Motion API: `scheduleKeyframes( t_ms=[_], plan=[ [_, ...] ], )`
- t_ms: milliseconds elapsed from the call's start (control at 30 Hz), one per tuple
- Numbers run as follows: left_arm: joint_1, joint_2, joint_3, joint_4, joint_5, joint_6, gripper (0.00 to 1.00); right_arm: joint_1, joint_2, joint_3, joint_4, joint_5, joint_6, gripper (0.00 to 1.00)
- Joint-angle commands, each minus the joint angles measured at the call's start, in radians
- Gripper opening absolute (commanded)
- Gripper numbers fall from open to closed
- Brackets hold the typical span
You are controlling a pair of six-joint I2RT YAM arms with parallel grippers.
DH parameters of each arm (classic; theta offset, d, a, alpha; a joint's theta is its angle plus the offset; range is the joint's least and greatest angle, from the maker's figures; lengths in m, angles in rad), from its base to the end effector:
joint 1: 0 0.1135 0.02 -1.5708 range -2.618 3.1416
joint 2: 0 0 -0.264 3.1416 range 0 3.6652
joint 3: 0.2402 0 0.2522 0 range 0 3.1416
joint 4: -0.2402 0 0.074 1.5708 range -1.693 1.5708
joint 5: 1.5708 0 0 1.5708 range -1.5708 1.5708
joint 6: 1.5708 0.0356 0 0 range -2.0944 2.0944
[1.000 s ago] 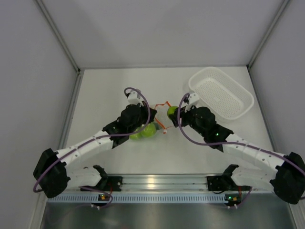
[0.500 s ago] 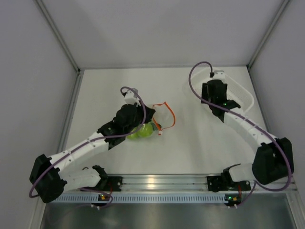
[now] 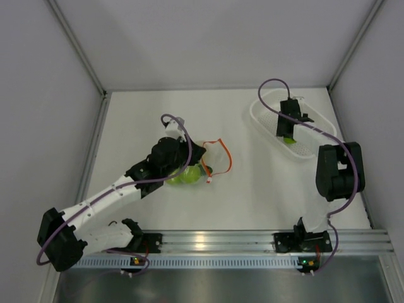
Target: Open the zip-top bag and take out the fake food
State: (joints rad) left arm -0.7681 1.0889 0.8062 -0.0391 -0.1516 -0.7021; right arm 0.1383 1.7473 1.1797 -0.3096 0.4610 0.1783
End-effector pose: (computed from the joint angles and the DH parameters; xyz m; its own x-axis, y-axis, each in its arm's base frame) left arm 0.1858 -0.1721 0.3022 -0.5507 -0.3557 -0.7551 0.2988 0.7607 -0.5762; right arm 0.3715 0.0357 0.2109 -0.7215 0.0600 -0.6898 0.2908 0.9304 -0.2233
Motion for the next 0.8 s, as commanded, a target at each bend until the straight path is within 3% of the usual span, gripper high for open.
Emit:
scheduleKeyframes(
  t_ms=[0,67,100,167,233,267,333,500,567,767],
  plan=[
    [0.013,-0.018,0.053,0.015,0.059,0.029,0.0,-0.032,0.001,0.055,0.01,-0.041,0.029,0.35],
    [0.018,-0.008,0.056,0.019,0.073,0.03,0.0,-0.037,-0.021,0.055,0.003,-0.056,0.038,0.46],
    [0.021,-0.004,0.056,0.019,0.075,0.027,0.0,-0.036,-0.034,0.049,0.003,-0.059,0.041,0.61],
    [0.024,0.003,0.056,0.024,0.084,0.023,0.0,-0.037,-0.089,0.035,0.006,-0.074,0.049,0.73],
    [0.026,0.008,0.057,0.028,0.098,0.021,0.0,-0.036,-0.155,0.011,0.012,-0.093,0.055,0.98],
    [0.026,0.012,0.063,0.028,0.103,0.018,0.0,-0.034,-0.179,0.0,0.023,-0.122,0.061,0.99],
    [0.026,0.017,0.068,0.028,0.11,0.023,0.0,-0.031,-0.26,-0.055,0.059,-0.146,0.087,0.99],
    [0.026,0.016,0.082,0.027,0.1,0.01,0.0,-0.06,-0.371,-0.158,0.191,-0.589,0.154,0.98],
    [0.026,0.014,0.086,0.027,0.095,0.01,0.0,-0.033,-0.431,-0.214,0.253,-0.691,0.202,0.9],
    [0.026,0.019,0.108,0.027,0.11,0.013,0.0,0.194,-0.578,-0.325,0.333,-0.687,0.305,0.68]
  ],
)
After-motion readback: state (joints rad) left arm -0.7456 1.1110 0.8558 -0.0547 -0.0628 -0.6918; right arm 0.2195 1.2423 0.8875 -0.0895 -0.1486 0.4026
